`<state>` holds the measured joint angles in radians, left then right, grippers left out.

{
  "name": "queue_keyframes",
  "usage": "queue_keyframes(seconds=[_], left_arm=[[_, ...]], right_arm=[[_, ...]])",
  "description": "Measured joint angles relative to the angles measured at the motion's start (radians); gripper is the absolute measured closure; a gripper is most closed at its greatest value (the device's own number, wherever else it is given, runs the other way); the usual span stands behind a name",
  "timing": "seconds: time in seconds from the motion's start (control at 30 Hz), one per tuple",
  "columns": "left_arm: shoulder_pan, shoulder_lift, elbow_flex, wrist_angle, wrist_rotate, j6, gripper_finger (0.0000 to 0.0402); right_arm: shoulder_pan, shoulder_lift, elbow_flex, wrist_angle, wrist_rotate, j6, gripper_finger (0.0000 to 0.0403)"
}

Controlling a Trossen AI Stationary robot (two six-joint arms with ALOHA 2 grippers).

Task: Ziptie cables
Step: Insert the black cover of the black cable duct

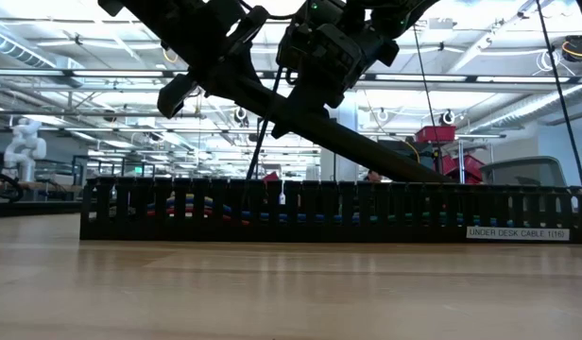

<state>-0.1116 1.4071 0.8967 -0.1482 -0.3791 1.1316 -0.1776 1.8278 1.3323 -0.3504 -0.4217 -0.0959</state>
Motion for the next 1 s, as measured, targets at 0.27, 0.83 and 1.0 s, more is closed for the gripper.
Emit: queue_keyframes(seconds=[0.27,0.83,1.0], left_arm=[[0.0,0.0,0.001,0.0,0.001,0.0,0.0378],[-0.001,0.0,0.001,0.005,-0.013,0.01,0.0378],[-0.001,0.0,0.001,0.005,-0.017,0.035,0.0378]], right_arm=[[0.0,0.0,0.0,0.0,0.0,0.002,0.0172],[0.0,0.0,0.0,0.004,0.001,0.001,0.0173],[0.0,0.0,0.0,0.007,0.002,0.002,0.0174]])
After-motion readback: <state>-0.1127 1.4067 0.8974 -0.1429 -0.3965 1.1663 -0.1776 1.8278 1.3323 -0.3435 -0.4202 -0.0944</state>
